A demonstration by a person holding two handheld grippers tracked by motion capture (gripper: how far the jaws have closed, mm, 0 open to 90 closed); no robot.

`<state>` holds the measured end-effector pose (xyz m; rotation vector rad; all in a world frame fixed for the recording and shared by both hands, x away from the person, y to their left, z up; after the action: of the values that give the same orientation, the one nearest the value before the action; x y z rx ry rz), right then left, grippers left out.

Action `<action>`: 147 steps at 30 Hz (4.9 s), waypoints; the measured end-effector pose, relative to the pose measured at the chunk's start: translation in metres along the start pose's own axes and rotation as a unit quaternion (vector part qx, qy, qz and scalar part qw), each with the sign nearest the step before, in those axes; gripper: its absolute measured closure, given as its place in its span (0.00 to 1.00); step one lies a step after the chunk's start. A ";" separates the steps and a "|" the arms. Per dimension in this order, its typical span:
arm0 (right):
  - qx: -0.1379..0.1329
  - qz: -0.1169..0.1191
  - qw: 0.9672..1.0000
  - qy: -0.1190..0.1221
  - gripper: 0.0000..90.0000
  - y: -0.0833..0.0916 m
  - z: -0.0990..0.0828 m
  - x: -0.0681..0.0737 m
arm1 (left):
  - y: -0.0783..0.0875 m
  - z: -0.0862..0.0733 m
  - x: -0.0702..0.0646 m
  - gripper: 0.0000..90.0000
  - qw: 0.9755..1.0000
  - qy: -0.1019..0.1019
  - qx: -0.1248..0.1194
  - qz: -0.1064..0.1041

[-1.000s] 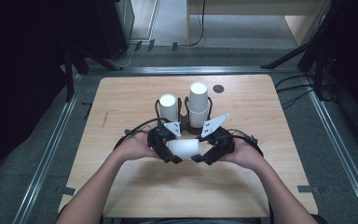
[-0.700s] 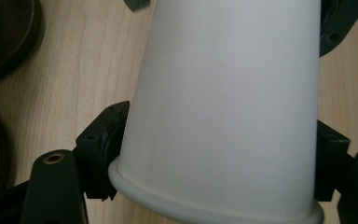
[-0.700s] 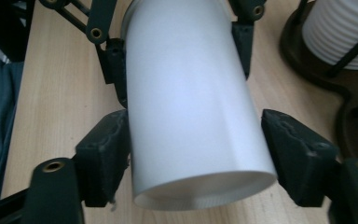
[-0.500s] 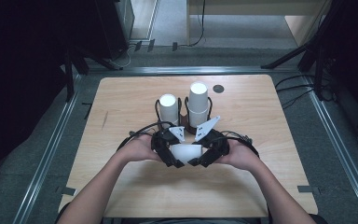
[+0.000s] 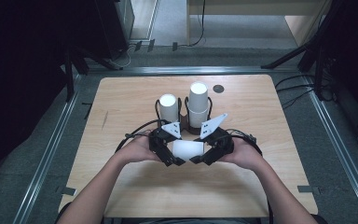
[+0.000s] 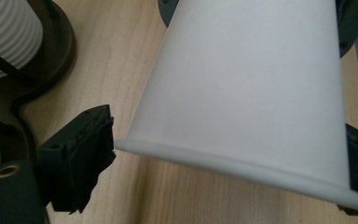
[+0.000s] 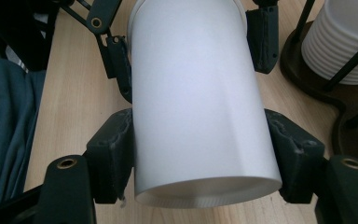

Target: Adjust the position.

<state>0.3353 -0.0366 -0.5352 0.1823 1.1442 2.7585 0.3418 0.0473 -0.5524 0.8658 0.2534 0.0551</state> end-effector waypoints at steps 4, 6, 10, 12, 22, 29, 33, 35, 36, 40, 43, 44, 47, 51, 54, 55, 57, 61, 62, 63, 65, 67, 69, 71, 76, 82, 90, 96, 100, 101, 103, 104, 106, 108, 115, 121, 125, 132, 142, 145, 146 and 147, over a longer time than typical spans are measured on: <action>-0.013 0.002 1.000 -0.006 0.36 0.005 0.002 -0.001 | 0.006 0.007 -0.002 0.09 0.999 0.006 -0.033 -0.006; -0.019 0.001 1.000 -0.007 0.36 0.008 0.004 -0.002 | 0.008 0.008 -0.001 0.09 0.999 0.012 -0.045 -0.007; -0.032 0.003 0.999 -0.011 0.35 0.012 0.006 -0.003 | 0.012 0.011 -0.003 0.09 0.997 0.024 -0.074 -0.017; -0.038 0.006 0.999 -0.012 0.35 0.014 0.007 -0.003 | 0.013 0.013 -0.003 0.09 0.996 0.025 -0.084 -0.021; -0.069 0.021 0.997 -0.018 0.35 0.018 0.016 0.001 | 0.018 0.023 -0.011 0.17 0.990 0.025 -0.133 -0.048; -0.070 0.028 0.997 -0.011 0.36 0.020 0.014 0.003 | 0.020 0.022 -0.016 0.25 0.990 0.014 -0.125 -0.066; -0.074 0.030 0.997 -0.017 0.35 0.022 0.015 0.003 | 0.022 0.023 -0.016 0.28 0.989 0.019 -0.126 -0.072; -0.074 0.023 0.997 -0.021 0.30 0.022 0.015 0.002 | 0.023 0.022 -0.015 0.28 0.990 0.023 -0.119 -0.071; -0.072 0.020 0.997 -0.024 0.28 0.022 0.015 0.001 | 0.023 0.022 -0.014 0.28 0.990 0.026 -0.119 -0.071; -0.058 0.003 0.998 -0.026 0.25 0.021 0.009 -0.003 | 0.026 0.019 -0.010 0.28 0.991 0.035 -0.111 -0.064; -0.045 -0.003 0.999 -0.027 0.25 0.019 0.005 -0.005 | 0.031 0.017 -0.007 0.28 0.992 0.040 -0.109 -0.053; -0.041 -0.007 0.999 -0.025 0.25 0.018 0.004 -0.006 | 0.032 0.016 -0.006 0.28 0.992 0.042 -0.105 -0.051; -0.025 -0.018 0.999 -0.028 0.25 0.016 -0.001 -0.008 | 0.034 0.013 -0.002 0.28 0.995 0.040 -0.080 -0.033; -0.013 -0.029 0.999 -0.030 0.25 0.014 -0.005 -0.012 | 0.036 0.008 0.002 0.28 0.997 0.050 -0.056 -0.019; -0.007 -0.035 0.999 -0.028 0.25 0.012 -0.007 -0.013 | 0.035 0.004 0.003 0.28 0.998 0.055 -0.040 -0.016; -0.007 -0.035 0.999 -0.026 0.25 0.011 -0.007 -0.013 | 0.035 0.002 0.003 0.28 0.998 0.051 -0.029 -0.015; -0.003 -0.038 0.999 -0.026 0.25 0.010 -0.008 -0.014 | 0.033 0.000 0.003 0.28 0.999 0.045 -0.016 -0.009; 0.005 -0.043 0.999 -0.021 0.25 0.006 -0.010 -0.014 | 0.031 0.001 0.005 0.28 0.999 0.037 -0.001 -0.008; 0.006 -0.045 0.999 -0.018 0.25 0.006 -0.010 -0.014 | 0.030 0.001 0.006 0.28 0.999 0.034 0.005 -0.005; 0.010 -0.046 0.999 -0.016 0.25 0.005 -0.011 -0.015 | 0.028 0.001 0.007 0.28 0.999 0.031 0.011 -0.004; 0.017 -0.045 0.999 -0.013 0.25 0.001 -0.014 -0.016 | 0.026 0.002 0.009 0.28 0.999 0.027 0.018 -0.001; 0.022 -0.046 0.999 -0.012 0.25 -0.002 -0.016 -0.017 | 0.024 0.001 0.011 0.28 0.999 0.024 0.025 0.000; 0.025 -0.042 0.999 -0.013 0.25 -0.005 -0.017 -0.017 | 0.020 -0.001 0.011 0.28 0.999 0.026 0.035 0.002; 0.026 -0.041 0.999 -0.013 0.25 -0.007 -0.017 -0.017 | 0.017 -0.004 0.012 0.28 0.999 0.023 0.047 0.004; 0.027 -0.036 0.999 -0.011 0.25 -0.012 -0.016 -0.015 | 0.009 -0.005 0.009 0.28 0.998 0.027 0.058 -0.007; 0.033 -0.029 0.999 -0.002 0.26 -0.018 -0.015 -0.009 | 0.000 -0.002 0.002 0.28 0.997 0.019 0.068 -0.017; 0.041 -0.022 0.999 0.006 0.34 -0.023 -0.013 -0.005 | -0.002 0.000 0.000 0.27 0.997 0.017 0.073 -0.018; 0.049 -0.021 0.999 0.007 0.35 -0.025 -0.013 -0.004 | -0.003 0.001 -0.001 0.23 0.998 0.017 0.066 -0.010; 0.047 -0.022 0.999 0.006 0.35 -0.023 -0.012 -0.005 | 0.003 0.007 0.001 0.13 0.999 0.021 0.032 0.005; 0.042 -0.023 0.999 0.006 0.35 -0.022 -0.011 -0.006 | 0.005 0.009 0.003 0.11 0.999 0.026 0.021 0.011; 0.035 -0.027 0.999 0.007 0.35 -0.020 -0.010 -0.007 | 0.009 0.011 0.005 0.11 0.999 0.036 0.001 0.009; 0.032 -0.027 0.999 0.004 0.35 -0.019 -0.009 -0.008 | 0.011 0.011 0.005 0.10 0.999 0.040 -0.006 0.010; 0.025 -0.027 0.999 0.000 0.35 -0.016 -0.008 -0.008 | 0.013 0.012 0.006 0.09 0.999 0.040 -0.015 0.011; 0.017 -0.027 0.999 -0.001 0.35 -0.014 -0.006 -0.010 | 0.014 0.012 0.005 0.09 0.999 0.043 -0.023 0.010; -0.008 -0.022 1.000 -0.014 0.35 -0.005 -0.001 -0.010 | 0.020 0.016 0.002 0.10 0.998 0.034 -0.051 0.011; -0.019 -0.021 0.999 -0.016 0.35 -0.001 0.002 -0.010 | 0.024 0.023 0.000 0.10 0.995 0.046 -0.088 0.004; -0.028 -0.014 0.999 -0.018 0.35 0.000 0.005 -0.009 | 0.023 0.025 -0.002 0.10 0.994 0.051 -0.100 -0.003; -0.038 -0.007 0.999 -0.025 0.35 0.002 0.007 -0.007 | 0.028 0.034 -0.003 0.16 0.987 0.070 -0.142 -0.021; -0.037 -0.011 0.999 -0.018 0.36 0.001 0.007 -0.007 | 0.031 0.034 -0.003 0.26 0.988 0.067 -0.134 -0.026; -0.035 -0.011 0.999 -0.022 0.32 0.000 0.007 -0.008 | 0.031 0.032 -0.002 0.26 0.990 0.068 -0.124 -0.023; -0.027 -0.008 0.999 -0.027 0.30 -0.001 0.005 -0.007 | 0.032 0.031 -0.001 0.26 0.990 0.067 -0.120 -0.025; -0.019 -0.002 0.999 -0.033 0.29 -0.002 0.003 -0.006 | 0.033 0.031 -0.001 0.26 0.990 0.071 -0.121 -0.029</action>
<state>0.3418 -0.0343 -0.5345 0.2637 1.0753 2.7463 0.3499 0.0455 -0.5082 0.6135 0.3970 0.0916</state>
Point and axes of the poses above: each handheld gripper's, and its own axes: y roughly backward along the jaws, z roughly out of its top, x roughly to its left, the point moved 10 cm from there along -y, roughly forward along the jaws, and after that the axes turned 6 degrees about -z, right-handed, at the moved point
